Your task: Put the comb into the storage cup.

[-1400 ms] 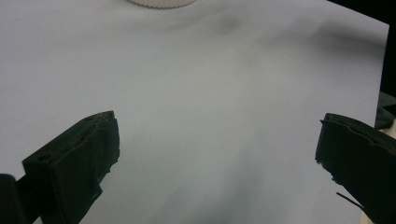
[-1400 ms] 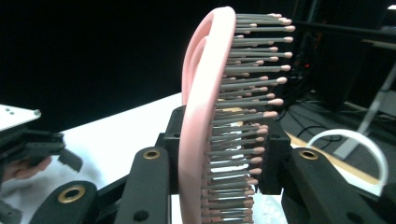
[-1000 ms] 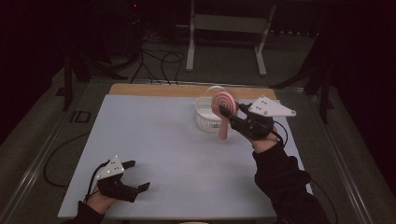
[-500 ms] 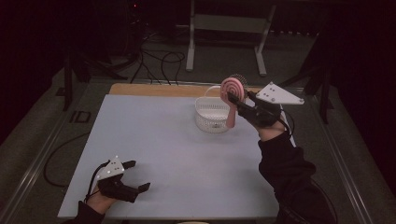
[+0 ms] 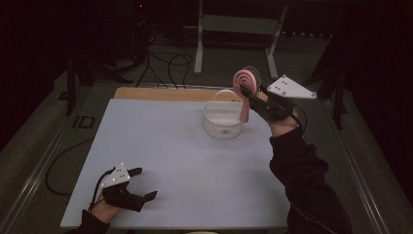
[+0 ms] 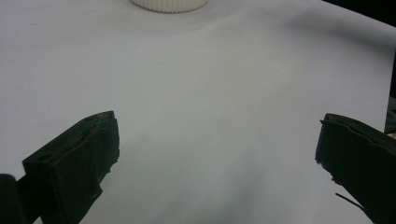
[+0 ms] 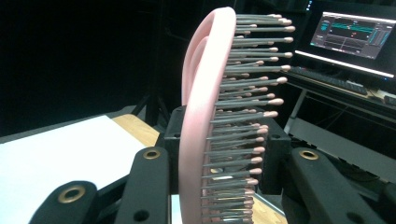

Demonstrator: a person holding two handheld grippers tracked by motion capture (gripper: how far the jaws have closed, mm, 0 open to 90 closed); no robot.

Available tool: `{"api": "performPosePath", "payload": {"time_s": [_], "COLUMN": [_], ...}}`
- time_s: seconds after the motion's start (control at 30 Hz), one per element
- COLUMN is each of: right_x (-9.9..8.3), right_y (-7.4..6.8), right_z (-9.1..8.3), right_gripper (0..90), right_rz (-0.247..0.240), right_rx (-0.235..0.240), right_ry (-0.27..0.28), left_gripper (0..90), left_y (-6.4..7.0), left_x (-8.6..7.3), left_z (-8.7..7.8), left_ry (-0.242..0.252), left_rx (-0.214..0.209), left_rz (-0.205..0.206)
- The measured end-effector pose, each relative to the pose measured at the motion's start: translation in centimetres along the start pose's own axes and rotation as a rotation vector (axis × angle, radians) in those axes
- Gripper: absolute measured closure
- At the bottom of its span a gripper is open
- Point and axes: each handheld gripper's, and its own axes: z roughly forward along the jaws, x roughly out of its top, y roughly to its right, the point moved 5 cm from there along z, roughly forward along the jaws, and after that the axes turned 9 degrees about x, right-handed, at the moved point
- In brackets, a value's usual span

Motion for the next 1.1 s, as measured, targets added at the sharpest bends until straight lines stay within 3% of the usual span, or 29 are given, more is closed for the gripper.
{"api": "performPosePath", "payload": {"time_s": [0.5, 0.67, 1.1], "right_x": [0.0, -0.4, -1.5], "right_y": [2.7, 3.3, 3.4], "right_z": [2.6, 3.4, 5.0], "right_gripper": [64.7, 64.6, 64.7], "right_rz": [-0.034, -0.018, -0.026], "right_rx": [-0.033, -0.026, -0.031], "right_ry": [0.001, 0.015, 0.031], "left_gripper": [0.4, 0.4, 0.4], "left_y": [-0.1, -0.1, -0.1], "left_x": [0.0, 0.1, 0.2], "left_z": [0.0, 0.0, -0.1], "left_ry": [0.002, 0.007, 0.018], "left_rx": [-0.003, -0.004, -0.005], "left_rz": [-0.001, 0.004, 0.009]}}
